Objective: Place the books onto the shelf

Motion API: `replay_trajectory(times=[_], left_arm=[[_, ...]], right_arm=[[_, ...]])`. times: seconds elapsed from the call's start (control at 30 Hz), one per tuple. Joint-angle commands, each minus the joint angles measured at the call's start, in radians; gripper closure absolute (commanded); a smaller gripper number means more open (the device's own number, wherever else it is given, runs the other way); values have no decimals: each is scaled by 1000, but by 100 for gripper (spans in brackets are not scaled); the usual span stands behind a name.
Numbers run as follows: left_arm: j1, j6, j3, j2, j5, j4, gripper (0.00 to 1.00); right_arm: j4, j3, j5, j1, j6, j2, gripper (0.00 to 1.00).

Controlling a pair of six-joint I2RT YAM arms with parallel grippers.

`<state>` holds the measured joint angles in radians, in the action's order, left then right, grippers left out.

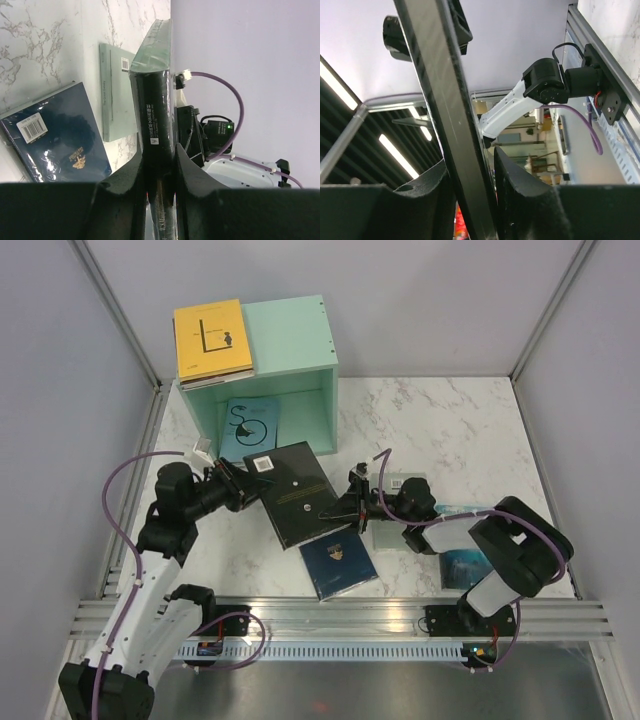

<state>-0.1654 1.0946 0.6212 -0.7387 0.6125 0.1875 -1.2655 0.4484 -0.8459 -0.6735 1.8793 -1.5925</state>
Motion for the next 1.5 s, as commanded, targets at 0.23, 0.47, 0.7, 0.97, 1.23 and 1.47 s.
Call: replay_trajectory(times=[0.23, 0.47, 0.7, 0.97, 1.23, 1.47], left_arm=[[-34, -168, 23, -47, 115, 127, 85], [-34, -202, 44, -54, 110, 144, 98], [-34, -231, 58, -64, 110, 170, 98], [-33, -335, 184, -42, 6, 386, 6], [-33, -443, 374, -8, -216, 686, 0], [-31, -476, 561, 12, -438, 960, 0]], right_arm=[[383, 222, 19, -29, -385, 189, 100], [758, 380, 25, -31, -594, 238, 63], [773, 369, 37, -29, -595, 253, 100], [818, 392, 117, -29, -632, 236, 100], [804, 449, 177, -29, -646, 154, 100], [805, 620, 261, -29, -651, -26, 100]])
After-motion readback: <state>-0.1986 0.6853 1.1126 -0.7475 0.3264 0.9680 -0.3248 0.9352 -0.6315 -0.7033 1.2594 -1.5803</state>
